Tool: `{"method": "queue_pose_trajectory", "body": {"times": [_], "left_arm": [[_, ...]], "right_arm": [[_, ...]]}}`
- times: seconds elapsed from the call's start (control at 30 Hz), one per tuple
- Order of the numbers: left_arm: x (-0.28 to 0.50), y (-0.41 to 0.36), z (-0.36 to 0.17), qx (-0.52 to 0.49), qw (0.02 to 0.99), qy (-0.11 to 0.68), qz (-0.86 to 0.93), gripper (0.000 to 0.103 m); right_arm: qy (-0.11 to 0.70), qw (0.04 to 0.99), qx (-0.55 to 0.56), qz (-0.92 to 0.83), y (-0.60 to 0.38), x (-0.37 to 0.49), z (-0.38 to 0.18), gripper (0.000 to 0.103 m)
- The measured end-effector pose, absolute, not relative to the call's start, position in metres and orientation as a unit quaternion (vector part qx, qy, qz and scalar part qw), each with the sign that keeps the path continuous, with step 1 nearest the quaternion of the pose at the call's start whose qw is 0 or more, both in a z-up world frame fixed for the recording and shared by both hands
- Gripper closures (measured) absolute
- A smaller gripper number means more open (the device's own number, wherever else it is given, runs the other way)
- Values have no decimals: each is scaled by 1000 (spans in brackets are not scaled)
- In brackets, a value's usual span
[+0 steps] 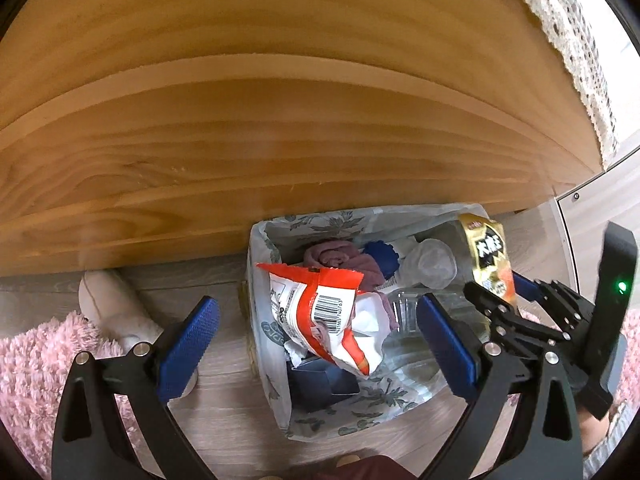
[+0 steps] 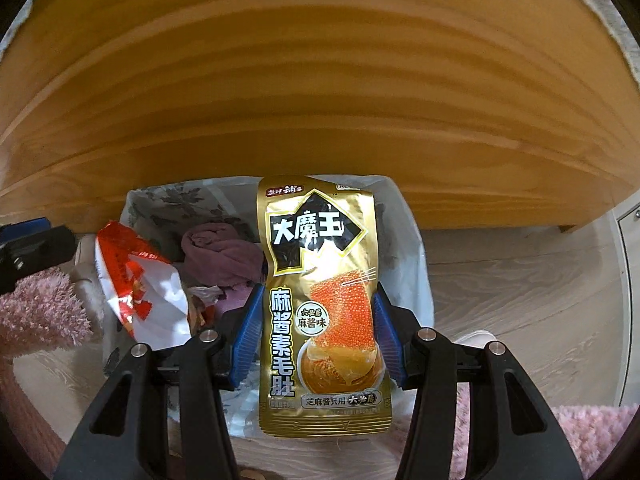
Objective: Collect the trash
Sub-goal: 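Open the left tool over the bin releasing the red wrapper, then open the right tool over the bin releasing the gold snack bag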
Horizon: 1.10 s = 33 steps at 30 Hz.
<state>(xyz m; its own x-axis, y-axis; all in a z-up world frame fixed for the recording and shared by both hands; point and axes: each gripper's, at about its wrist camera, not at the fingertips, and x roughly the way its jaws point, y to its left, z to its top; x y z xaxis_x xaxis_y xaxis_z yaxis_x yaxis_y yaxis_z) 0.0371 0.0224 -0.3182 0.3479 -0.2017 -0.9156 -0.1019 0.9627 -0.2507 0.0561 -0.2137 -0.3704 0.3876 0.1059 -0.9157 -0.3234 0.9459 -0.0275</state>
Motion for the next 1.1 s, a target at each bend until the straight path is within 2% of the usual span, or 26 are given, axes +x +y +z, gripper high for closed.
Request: {"method": "queue_pose_trajectory", "body": {"times": [0.2, 0.37, 0.4, 0.47, 0.53, 0.57, 0.87, 1.1], "left_arm": [[38, 22, -327, -131, 801, 583, -27, 8], [39, 21, -333, -131, 795, 591, -26, 8], [40, 20, -335, -131, 795, 592, -26, 8], [42, 19, -337, -131, 793, 595, -26, 8], [42, 20, -337, -129, 793, 595, -25, 8], [42, 21, -337, -127, 794, 594, -22, 8], [41, 27, -338, -136, 792, 595, -17, 8], [41, 23, -338, -131, 793, 595, -18, 8]], "right_arm": [[561, 811, -116, 117, -212, 70, -393, 52], [578, 802, -112, 99, -214, 79, -397, 46], [578, 802, -110, 98, -214, 81, -397, 43], [575, 805, -112, 93, -215, 82, -394, 28], [576, 804, -115, 90, -214, 84, -395, 17], [580, 802, -113, 90, -214, 84, -396, 16], [579, 802, -116, 91, -211, 76, -398, 8], [572, 808, -112, 88, -214, 74, -394, 8]]}}
